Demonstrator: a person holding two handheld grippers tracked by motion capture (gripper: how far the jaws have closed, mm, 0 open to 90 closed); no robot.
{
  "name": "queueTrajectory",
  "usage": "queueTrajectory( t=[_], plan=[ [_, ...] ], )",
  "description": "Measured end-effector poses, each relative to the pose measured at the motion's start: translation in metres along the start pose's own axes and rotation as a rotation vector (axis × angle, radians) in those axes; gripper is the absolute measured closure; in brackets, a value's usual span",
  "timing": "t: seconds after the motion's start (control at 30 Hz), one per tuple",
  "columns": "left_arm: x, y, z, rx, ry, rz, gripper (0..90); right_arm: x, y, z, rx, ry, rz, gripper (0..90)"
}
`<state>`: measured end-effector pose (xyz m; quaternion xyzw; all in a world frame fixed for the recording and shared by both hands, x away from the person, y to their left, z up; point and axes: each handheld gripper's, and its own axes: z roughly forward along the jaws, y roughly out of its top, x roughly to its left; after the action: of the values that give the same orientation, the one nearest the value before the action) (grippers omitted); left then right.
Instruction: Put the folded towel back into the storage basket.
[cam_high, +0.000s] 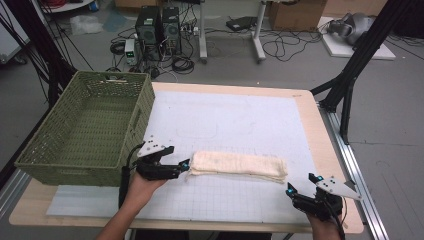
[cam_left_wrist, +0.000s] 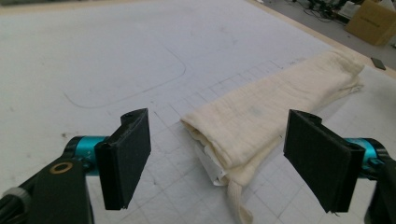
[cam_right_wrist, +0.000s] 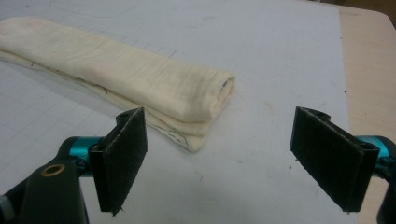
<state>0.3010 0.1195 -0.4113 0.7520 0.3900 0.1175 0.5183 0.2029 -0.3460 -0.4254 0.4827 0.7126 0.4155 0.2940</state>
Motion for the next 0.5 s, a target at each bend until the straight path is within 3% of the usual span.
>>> queueTrajectory(
  t=[0.07,0.33,0.47,0.5],
  plan=[
    [0.001,0.000,0.008,0.020,0.004,-0.024,24.6,-0.001,0.000,0.000,-0.001,-0.003,0.000,17.5],
    [0.000,0.000,0.027,0.052,0.025,-0.043,27.8,-0.002,-0.001,-0.001,0.003,-0.002,0.007,17.5],
    [-0.002,-0.001,0.034,0.071,0.035,-0.030,31.4,-0.001,-0.001,-0.001,0.001,-0.001,0.000,17.5],
    [-0.004,-0.001,0.037,0.070,0.058,-0.027,32.0,-0.001,-0.001,-0.001,0.001,-0.002,0.001,17.5]
  ],
)
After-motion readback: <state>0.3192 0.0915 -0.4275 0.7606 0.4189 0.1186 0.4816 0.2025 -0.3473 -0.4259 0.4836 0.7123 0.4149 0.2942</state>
